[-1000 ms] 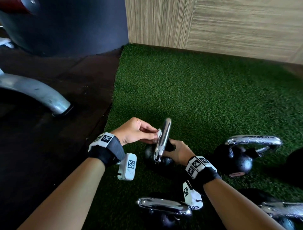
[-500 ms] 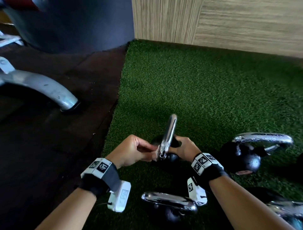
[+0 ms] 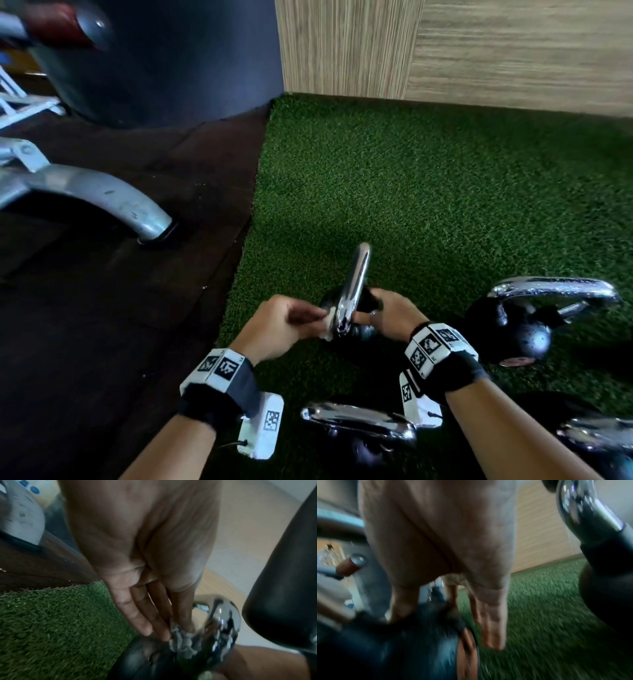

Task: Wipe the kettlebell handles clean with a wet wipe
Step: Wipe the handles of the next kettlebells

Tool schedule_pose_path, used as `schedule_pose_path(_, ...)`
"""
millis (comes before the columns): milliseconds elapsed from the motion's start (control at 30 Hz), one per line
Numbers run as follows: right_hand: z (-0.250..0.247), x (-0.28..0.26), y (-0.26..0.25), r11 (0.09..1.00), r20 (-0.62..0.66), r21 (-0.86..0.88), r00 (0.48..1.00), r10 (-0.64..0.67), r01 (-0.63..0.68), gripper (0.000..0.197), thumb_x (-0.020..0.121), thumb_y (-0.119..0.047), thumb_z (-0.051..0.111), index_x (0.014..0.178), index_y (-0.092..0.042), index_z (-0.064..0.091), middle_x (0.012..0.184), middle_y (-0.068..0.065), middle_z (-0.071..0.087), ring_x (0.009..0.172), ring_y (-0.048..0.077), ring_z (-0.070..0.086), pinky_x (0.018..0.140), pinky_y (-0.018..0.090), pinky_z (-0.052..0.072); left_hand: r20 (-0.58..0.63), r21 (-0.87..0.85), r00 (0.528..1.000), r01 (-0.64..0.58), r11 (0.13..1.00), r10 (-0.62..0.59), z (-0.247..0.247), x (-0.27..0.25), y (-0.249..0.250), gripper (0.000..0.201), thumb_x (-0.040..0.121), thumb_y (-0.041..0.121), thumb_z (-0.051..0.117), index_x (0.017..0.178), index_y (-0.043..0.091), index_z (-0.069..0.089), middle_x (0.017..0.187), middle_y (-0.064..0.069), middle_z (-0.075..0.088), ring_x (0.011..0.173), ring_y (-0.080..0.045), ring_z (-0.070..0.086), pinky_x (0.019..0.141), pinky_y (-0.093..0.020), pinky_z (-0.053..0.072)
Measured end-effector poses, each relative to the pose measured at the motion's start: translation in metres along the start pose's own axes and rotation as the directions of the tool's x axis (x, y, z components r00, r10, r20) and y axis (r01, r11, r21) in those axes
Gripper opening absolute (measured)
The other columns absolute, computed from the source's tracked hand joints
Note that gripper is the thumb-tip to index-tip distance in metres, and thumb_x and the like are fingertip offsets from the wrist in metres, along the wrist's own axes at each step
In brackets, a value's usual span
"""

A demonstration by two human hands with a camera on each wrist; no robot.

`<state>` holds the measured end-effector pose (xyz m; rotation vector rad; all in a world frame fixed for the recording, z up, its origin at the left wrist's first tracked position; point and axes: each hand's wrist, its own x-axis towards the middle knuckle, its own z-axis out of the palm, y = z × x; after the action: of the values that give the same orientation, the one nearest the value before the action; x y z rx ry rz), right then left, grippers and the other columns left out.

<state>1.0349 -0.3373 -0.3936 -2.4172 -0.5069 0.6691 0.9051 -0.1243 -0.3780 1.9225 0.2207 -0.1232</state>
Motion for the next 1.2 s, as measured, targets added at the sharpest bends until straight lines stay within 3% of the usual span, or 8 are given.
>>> schedule_pose_path(167,-0.056,-0.034,-0.035,0.97,-0.531,0.088,0.835,-0.148,0.228,0.016,0.081,-0.025,0.081,0.095,-0.033,0.078,0.091,-0.017,0.076,0.073,-0.006,0.064,0.064,0.008,0.047,-0.116,-0.395,0.993,-0.058,0.917,0.013,-0.024,0.004,0.036,0.032,0.072,0.028,0.087,0.101,0.018,0.079,0.097,-0.011,0.08,0.085,-0.019,0.077,0.071,-0.025,0.062)
schedule_pose_path(333,-0.078,-0.06,-0.073,0.857,-0.284,0.168,0.857,-0.43,0.486,0.039,0.068,-0.046,0.087,0.106,-0.041,0.077,0.095,-0.025,0.074,0.078,-0.009,0.066,0.065,0.006,0.046,-0.106,-0.478,0.992,-0.107,0.872,0.064,-0.019,0.011,0.07,0.032,0.071,0.032,0.085,0.096,0.013,0.08,0.09,-0.012,0.078,0.083,-0.016,0.075,0.073,-0.023,0.06)
schedule_pose_path(500,-0.061,-0.062,-0.072,0.802,-0.419,0.302,0.827,-0.375,0.516,0.036,0.072,-0.037,0.088,0.107,-0.031,0.079,0.097,-0.017,0.077,0.088,-0.006,0.071,0.081,0.015,0.054,-0.109,-0.419,0.987,-0.151,0.895,0.116,-0.008,0.013,0.086,0.036,0.072,0.041,0.085,0.095,0.014,0.08,0.096,-0.01,0.079,0.088,-0.018,0.076,0.075,-0.026,0.062)
schedule_pose_path(700,-0.058,-0.044,-0.039,0.83,-0.505,0.419,0.855,-0.123,0.367,0.021,0.076,-0.033,0.087,0.096,-0.033,0.081,0.082,-0.017,0.078,0.075,0.002,0.074,0.077,0.023,0.06,-0.063,-0.073,0.99,-0.129,0.989,0.124,-0.011,0.023,0.076,0.021,0.097,0.039,0.065,0.116,0.044,0.073,0.115,0.007,0.077,0.092,-0.022,0.075,0.085,-0.047,0.06)
schedule_pose_path(800,-0.048,-0.02,-0.01,0.864,-0.479,0.484,0.869,0.126,0.141,0.016,0.077,-0.025,0.086,0.092,-0.024,0.082,0.075,-0.006,0.078,0.069,0.013,0.076,0.079,0.036,0.063,0.005,0.35,1.0,0.027,0.936,-0.03,-0.01,0.031,0.048,0.072,0.089,0.0,0.071,0.135,0.05,0.05,0.138,0.007,0.064,0.103,-0.013,0.065,0.08,-0.034,0.059)
schedule_pose_path(900,-0.028,-0.001,0.005,0.887,-0.439,0.461,0.874,0.21,0.019,0.02,0.076,-0.025,0.087,0.093,-0.015,0.082,0.08,0.004,0.078,0.073,0.019,0.075,0.081,0.04,0.063,0.165,0.612,0.98,-0.012,0.791,-0.113,0.014,0.035,0.027,0.118,0.069,0.011,0.09,0.162,0.024,0.02,0.164,0.002,0.031,0.148,-0.018,0.036,0.114,-0.024,0.037)
schedule_pose_path(1067,-0.004,0.023,0.004,0.899,-0.44,0.439,0.873,0.211,0.004,0.02,0.078,-0.019,0.085,0.098,-0.019,0.082,0.088,-0.001,0.079,0.081,0.009,0.073,0.085,0.022,0.057,0.332,0.547,0.943,-0.225,0.806,0.037,0.042,0.036,0.01,0.138,0.062,0.03,0.097,0.163,0.017,0.005,0.17,0.001,-0.003,0.158,-0.024,0.008,0.127,-0.043,0.022)
schedule_pose_path(1200,0.001,0.027,0.006,0.871,-0.38,0.49,0.91,0.167,0.045,0.024,0.079,-0.022,0.085,0.101,-0.027,0.079,0.087,-0.013,0.077,0.079,0.001,0.071,0.081,0.02,0.057,0.235,0.518,0.972,-0.111,0.848,-0.017,0.049,0.037,0.006,0.141,0.061,0.049,0.095,0.16,0.024,-0.002,0.166,0.001,0.013,0.153,-0.021,0.025,0.122,-0.044,0.032)
